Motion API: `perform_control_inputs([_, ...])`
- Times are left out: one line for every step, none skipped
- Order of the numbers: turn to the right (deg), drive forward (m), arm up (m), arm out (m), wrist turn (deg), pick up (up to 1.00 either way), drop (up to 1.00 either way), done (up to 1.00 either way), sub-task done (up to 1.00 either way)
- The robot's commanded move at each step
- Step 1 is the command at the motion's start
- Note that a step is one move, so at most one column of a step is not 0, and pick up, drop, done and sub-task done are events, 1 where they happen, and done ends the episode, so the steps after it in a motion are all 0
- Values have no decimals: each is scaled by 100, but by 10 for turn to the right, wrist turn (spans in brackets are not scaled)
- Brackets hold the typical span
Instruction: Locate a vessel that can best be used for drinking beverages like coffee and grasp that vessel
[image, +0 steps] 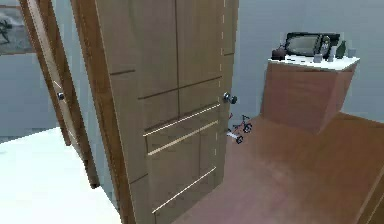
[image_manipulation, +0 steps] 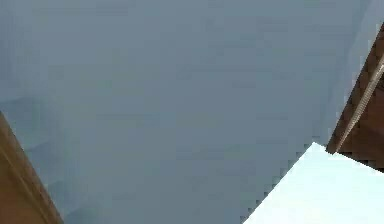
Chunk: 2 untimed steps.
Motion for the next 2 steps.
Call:
perform_control_inputs([0, 45, 0, 0, 0, 0, 0, 0, 0])
perform_control_inputs([450, 0, 0, 0, 0, 0, 0, 0, 0])
